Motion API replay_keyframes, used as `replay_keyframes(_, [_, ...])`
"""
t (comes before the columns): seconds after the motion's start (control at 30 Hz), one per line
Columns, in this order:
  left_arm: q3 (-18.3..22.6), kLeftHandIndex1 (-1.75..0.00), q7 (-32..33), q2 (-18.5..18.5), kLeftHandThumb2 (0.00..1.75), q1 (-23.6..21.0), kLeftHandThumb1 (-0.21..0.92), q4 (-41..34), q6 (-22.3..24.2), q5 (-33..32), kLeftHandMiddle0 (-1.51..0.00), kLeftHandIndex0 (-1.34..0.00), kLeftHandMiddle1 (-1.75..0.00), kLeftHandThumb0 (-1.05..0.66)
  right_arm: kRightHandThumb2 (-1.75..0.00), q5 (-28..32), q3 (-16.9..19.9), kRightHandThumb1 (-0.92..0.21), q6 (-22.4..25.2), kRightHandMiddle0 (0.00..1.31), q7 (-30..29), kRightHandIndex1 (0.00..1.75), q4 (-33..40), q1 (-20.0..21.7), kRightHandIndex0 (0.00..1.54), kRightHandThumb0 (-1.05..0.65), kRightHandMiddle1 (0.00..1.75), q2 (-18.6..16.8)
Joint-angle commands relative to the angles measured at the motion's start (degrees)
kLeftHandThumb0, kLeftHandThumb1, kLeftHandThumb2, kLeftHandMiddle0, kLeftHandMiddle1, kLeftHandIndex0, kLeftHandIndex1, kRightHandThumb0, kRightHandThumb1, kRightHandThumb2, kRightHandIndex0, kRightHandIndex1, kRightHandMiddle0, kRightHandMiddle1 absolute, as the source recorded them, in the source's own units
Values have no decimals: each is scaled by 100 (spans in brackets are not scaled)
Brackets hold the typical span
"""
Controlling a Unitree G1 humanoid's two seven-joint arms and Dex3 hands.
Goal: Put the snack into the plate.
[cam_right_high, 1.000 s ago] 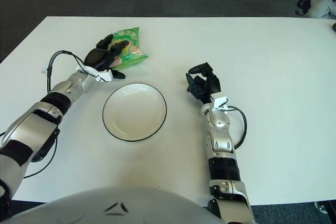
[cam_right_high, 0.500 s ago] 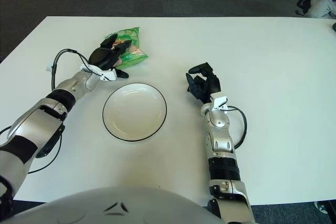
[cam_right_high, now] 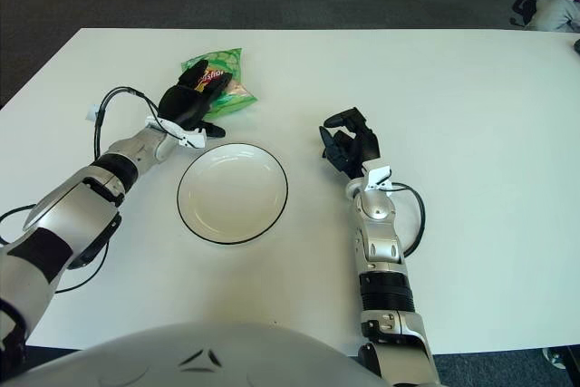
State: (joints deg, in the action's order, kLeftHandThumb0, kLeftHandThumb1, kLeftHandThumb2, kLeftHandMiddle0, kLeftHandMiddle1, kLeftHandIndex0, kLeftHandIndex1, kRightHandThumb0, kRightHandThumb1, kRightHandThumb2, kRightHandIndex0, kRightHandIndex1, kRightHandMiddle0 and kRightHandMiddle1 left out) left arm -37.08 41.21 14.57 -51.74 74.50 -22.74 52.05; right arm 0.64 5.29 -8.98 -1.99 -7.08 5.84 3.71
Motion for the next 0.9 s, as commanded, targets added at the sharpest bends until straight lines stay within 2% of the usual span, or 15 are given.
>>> replay_keyframes(0.0, [-160, -2, 151, -79, 0, -188, 87, 93, 257, 131, -16, -31, -1, -65, -32, -35, 10, -92, 14, 42, -36, 175, 84, -19, 78, -36, 153, -3])
replay_keyframes(0.3, [-371, -2, 137, -156, 0, -206, 87, 218, 662, 199, -18, -32, -1, -60, -32, -34, -11, -92, 21, 42, -3, 174, 115, -42, 78, -36, 153, 20])
replay_keyframes(0.53, [-434, -2, 27, -267, 0, -221, 87, 289, 1191, 184, -18, -32, -1, -59, -31, -31, -58, -92, 31, 42, 120, 174, 137, -69, 78, -36, 152, 78])
replay_keyframes(0.87, [-458, -1, 168, -407, 0, -190, 86, 321, 1530, 156, -18, -31, 0, -58, -31, -108, -111, -92, 143, 43, 184, 172, 259, -127, 79, -36, 152, 106])
